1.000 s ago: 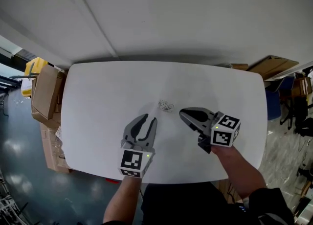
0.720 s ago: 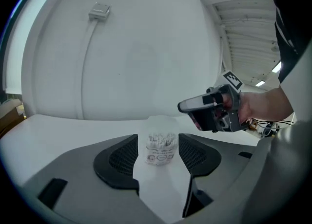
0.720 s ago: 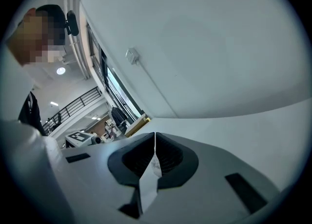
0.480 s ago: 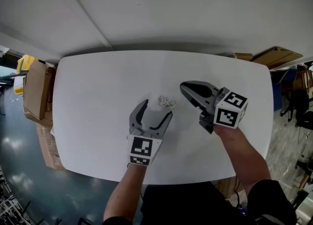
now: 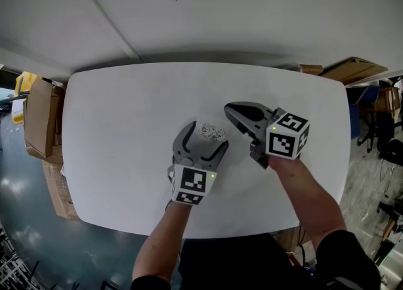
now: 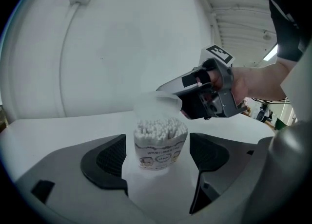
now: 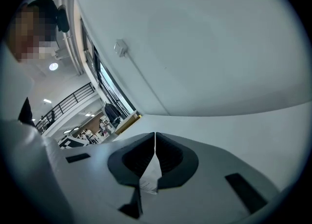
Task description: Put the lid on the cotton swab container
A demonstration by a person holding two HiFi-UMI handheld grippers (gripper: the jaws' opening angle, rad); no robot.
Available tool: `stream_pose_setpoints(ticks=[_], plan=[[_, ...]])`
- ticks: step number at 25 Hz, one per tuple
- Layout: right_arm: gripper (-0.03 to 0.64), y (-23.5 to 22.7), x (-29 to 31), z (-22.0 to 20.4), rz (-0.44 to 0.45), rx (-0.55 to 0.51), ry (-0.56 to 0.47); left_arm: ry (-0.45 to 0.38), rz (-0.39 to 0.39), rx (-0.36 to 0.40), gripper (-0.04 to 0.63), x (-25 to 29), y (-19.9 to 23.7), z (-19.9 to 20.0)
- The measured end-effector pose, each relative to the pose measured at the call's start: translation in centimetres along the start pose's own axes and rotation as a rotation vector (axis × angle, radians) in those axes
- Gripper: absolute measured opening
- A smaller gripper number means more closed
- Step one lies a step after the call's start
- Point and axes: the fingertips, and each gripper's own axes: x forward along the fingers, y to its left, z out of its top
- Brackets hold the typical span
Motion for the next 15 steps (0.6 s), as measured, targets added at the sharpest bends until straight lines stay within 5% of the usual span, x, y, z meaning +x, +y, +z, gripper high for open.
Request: stream_pose_setpoints(ticks=[15], plan=[[0.017, 3.1, -1.2, -2.4, 0.029, 0.013, 0.072, 0.033, 0.021, 0.005, 0.359, -0.4, -1.1, -0.8]])
